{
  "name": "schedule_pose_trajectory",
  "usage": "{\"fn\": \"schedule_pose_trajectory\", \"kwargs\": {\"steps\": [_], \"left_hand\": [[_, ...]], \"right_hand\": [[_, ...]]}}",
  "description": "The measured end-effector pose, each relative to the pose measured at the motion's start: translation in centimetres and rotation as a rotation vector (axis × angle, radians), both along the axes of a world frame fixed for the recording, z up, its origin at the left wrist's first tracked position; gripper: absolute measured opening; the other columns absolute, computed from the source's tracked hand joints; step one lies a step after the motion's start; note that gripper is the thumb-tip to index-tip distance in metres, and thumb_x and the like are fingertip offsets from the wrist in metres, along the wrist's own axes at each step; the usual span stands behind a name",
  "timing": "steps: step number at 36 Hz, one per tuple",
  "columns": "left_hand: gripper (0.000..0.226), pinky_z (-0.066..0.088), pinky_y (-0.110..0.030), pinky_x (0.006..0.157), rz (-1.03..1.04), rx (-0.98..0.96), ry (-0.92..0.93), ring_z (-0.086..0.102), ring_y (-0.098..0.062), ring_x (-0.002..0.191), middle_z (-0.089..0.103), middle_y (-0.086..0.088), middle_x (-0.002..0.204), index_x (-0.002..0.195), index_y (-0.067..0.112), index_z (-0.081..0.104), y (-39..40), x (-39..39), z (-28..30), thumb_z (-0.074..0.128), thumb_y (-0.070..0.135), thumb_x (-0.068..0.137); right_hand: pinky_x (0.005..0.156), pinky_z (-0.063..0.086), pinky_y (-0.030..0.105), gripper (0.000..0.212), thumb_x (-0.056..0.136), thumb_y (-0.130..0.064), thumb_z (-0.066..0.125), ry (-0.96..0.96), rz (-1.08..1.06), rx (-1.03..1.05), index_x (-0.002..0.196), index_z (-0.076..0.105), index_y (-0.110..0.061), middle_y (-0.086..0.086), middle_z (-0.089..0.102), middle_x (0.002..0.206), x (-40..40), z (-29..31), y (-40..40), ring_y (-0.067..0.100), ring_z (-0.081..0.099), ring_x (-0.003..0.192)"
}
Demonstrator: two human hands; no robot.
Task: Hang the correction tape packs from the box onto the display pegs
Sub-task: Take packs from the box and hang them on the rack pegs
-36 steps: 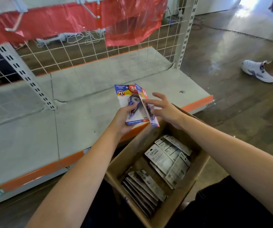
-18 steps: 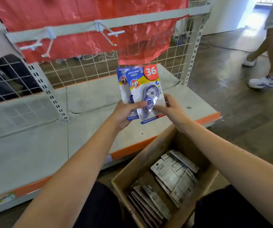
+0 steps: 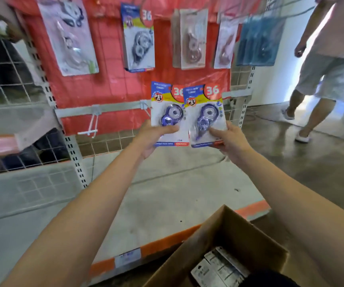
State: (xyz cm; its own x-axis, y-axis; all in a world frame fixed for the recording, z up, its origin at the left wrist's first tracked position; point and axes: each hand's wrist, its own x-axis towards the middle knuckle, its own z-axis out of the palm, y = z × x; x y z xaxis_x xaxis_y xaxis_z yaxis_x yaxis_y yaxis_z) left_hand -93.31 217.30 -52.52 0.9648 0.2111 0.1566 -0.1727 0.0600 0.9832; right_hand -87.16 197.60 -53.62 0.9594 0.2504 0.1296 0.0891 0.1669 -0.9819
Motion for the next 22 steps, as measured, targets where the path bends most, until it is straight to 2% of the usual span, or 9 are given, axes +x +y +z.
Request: {"fn": "schedule_pose_trajectory", "kwargs": {"steps": [1, 3, 5, 7, 12, 15, 16, 18, 22], "left_hand": [[0.067, 0.055, -0.034, 0.087, 0.019, 0.004, 0.001, 0.069, -0.017, 0.090, 0.071, -0.005, 0.104, 0.122, 0.006, 0.062, 0.4, 0.0, 0.8, 0.085, 0.010, 0.059], [0.050, 0.057, -0.032, 0.082, 0.051, 0.020, -0.017, 0.069, -0.012, 0.080, 0.073, 0.000, 0.092, 0.118, 0.007, 0.064, 1.1, 0.1, 2.5, 0.078, 0.001, 0.070], [0.042, 0.058, -0.024, 0.064, 0.069, 0.028, -0.031, 0.070, -0.007, 0.070, 0.073, 0.006, 0.078, 0.115, 0.006, 0.064, 1.5, 0.1, 4.1, 0.073, -0.005, 0.075], [0.041, 0.055, -0.022, 0.055, 0.070, 0.038, -0.036, 0.070, -0.008, 0.067, 0.073, 0.005, 0.078, 0.115, 0.005, 0.065, 1.7, 0.2, 5.5, 0.073, -0.004, 0.075], [0.037, 0.057, -0.022, 0.069, 0.058, 0.070, -0.145, 0.070, -0.006, 0.071, 0.073, 0.011, 0.075, 0.108, 0.012, 0.065, 1.6, 0.8, 7.5, 0.071, -0.007, 0.076], [0.038, 0.056, -0.021, 0.069, 0.037, 0.070, -0.173, 0.070, -0.005, 0.072, 0.073, 0.011, 0.078, 0.111, 0.011, 0.063, 1.1, 1.0, 8.1, 0.070, -0.005, 0.077], [0.039, 0.056, -0.022, 0.069, 0.030, 0.079, -0.174, 0.070, -0.006, 0.074, 0.073, 0.009, 0.082, 0.113, 0.010, 0.063, 1.0, 1.0, 8.4, 0.071, -0.004, 0.078], [0.043, 0.054, -0.025, 0.075, 0.018, 0.102, -0.188, 0.069, -0.009, 0.083, 0.072, 0.003, 0.097, 0.119, 0.010, 0.062, 0.7, 1.1, 9.2, 0.072, 0.001, 0.079], [0.035, 0.051, -0.020, 0.078, 0.022, 0.162, -0.274, 0.065, -0.006, 0.091, 0.068, 0.002, 0.108, 0.113, 0.018, 0.061, -0.1, 1.0, 11.9, 0.072, 0.009, 0.081]], "right_hand": [[0.044, 0.049, 0.018, 0.021, 0.091, 0.001, 0.058, -0.022, -0.027, -0.010, 0.087, 0.057, -0.020, -0.005, 0.065, 0.073, 0.2, 0.9, 0.1, 0.007, 0.062, 0.057], [0.045, 0.048, 0.017, 0.020, 0.091, 0.003, 0.058, -0.082, -0.066, -0.040, 0.092, 0.057, -0.018, -0.004, 0.064, 0.078, 0.4, 2.8, 0.4, 0.009, 0.062, 0.063], [0.047, 0.049, 0.017, 0.022, 0.091, 0.003, 0.056, -0.121, -0.070, -0.038, 0.104, 0.056, -0.014, 0.000, 0.063, 0.087, 0.4, 4.4, 0.7, 0.011, 0.060, 0.071], [0.051, 0.049, 0.019, 0.025, 0.092, 0.003, 0.056, -0.156, -0.090, -0.054, 0.110, 0.054, -0.014, 0.003, 0.064, 0.093, 0.4, 5.7, 0.9, 0.011, 0.060, 0.073], [0.078, 0.054, 0.035, 0.030, 0.091, 0.002, 0.057, -0.205, -0.187, -0.167, 0.120, 0.057, -0.007, 0.015, 0.065, 0.113, 0.8, 7.5, 0.9, 0.027, 0.063, 0.095], [0.060, 0.054, 0.022, 0.032, 0.092, 0.002, 0.056, -0.191, -0.210, -0.218, 0.123, 0.055, -0.005, 0.011, 0.064, 0.107, 0.7, 8.0, 0.5, 0.020, 0.062, 0.082], [0.062, 0.055, 0.024, 0.032, 0.091, 0.001, 0.056, -0.196, -0.211, -0.226, 0.122, 0.055, -0.005, 0.011, 0.064, 0.108, 0.8, 8.3, 0.4, 0.021, 0.062, 0.083], [0.075, 0.056, 0.037, 0.033, 0.091, -0.001, 0.058, -0.203, -0.222, -0.243, 0.123, 0.054, -0.005, 0.016, 0.064, 0.114, 0.8, 9.0, 0.2, 0.028, 0.063, 0.093], [0.086, 0.054, 0.050, 0.031, 0.090, -0.004, 0.061, -0.252, -0.241, -0.255, 0.119, 0.055, -0.010, 0.017, 0.064, 0.114, 0.5, 11.6, 0.1, 0.034, 0.063, 0.099]]}}
